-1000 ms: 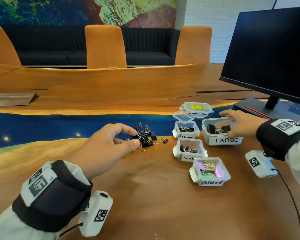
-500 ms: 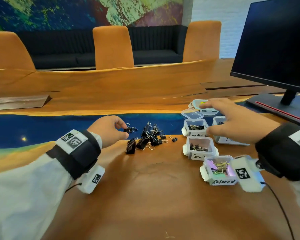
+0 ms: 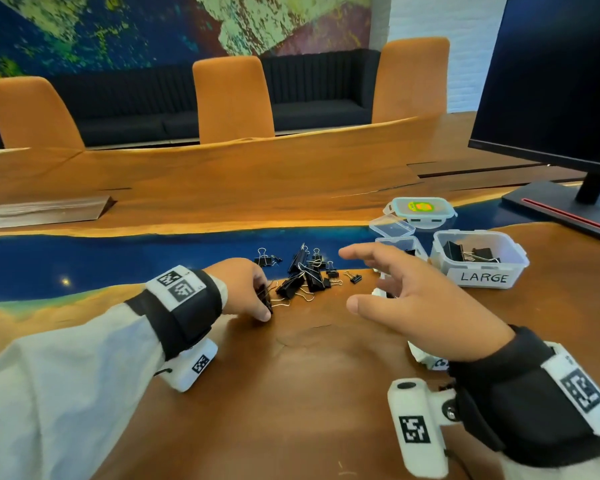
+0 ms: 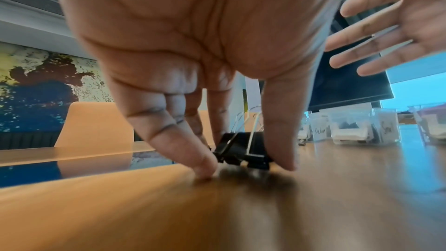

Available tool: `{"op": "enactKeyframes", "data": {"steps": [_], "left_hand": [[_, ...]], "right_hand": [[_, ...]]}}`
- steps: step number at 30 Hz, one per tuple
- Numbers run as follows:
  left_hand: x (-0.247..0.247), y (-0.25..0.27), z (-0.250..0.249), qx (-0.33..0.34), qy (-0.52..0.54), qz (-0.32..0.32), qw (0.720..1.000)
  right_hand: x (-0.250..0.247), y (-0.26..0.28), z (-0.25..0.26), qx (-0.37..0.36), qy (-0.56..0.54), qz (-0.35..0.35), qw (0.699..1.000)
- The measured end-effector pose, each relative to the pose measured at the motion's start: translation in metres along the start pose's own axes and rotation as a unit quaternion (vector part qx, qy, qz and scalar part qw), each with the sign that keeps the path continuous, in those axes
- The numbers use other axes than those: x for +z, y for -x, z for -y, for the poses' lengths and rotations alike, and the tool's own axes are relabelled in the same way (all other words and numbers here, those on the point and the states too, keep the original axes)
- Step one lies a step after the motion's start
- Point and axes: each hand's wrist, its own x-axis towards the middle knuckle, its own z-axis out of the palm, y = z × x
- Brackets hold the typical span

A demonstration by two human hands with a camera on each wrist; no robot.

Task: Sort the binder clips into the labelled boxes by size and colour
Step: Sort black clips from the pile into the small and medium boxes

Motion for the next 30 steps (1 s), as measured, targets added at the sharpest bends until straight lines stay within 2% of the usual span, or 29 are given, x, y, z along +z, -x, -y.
{"op": "enactKeyframes", "data": {"steps": [5,9,15,18,22,24,25,27,29,30], "left_hand": [[-0.007,0.040,-0.011,0.077,0.110,0.002,0.991],[-0.007,0.070,-0.033,0.148,0.220,-0.041,0.963],[0.000,0.092,-0.046,0.206,0.340,-0.098,0.912],[0.002,0.091,-0.040,0.225,0.448,-0.114,0.858],[0.008,0.089,-0.045,0.248,0.621,-0.109,0.736],[0.009,0.088,-0.049,0.261,0.656,-0.109,0.700],[0.009,0.089,-0.051,0.264,0.657,-0.115,0.697],[0.008,0.091,-0.053,0.262,0.637,-0.130,0.713],[0.006,0.092,-0.053,0.258,0.588,-0.144,0.753],[0.005,0.093,-0.052,0.261,0.540,-0.159,0.784]], "right_hand": [[0.018,0.006,-0.010,0.010,-0.075,-0.021,0.997],[0.030,0.002,-0.008,0.086,-0.156,-0.057,0.982],[0.028,0.003,-0.003,0.148,-0.211,-0.030,0.966],[0.026,0.003,-0.005,0.184,-0.273,-0.002,0.944],[0.036,0.005,-0.004,0.165,-0.364,0.032,0.916],[0.039,0.004,-0.003,0.156,-0.385,0.039,0.909],[0.039,0.003,-0.003,0.153,-0.381,0.035,0.911],[0.038,0.001,-0.006,0.141,-0.324,0.002,0.935],[0.035,0.001,-0.009,0.117,-0.235,-0.058,0.963],[0.033,0.001,-0.009,0.101,-0.214,-0.087,0.968]]}}
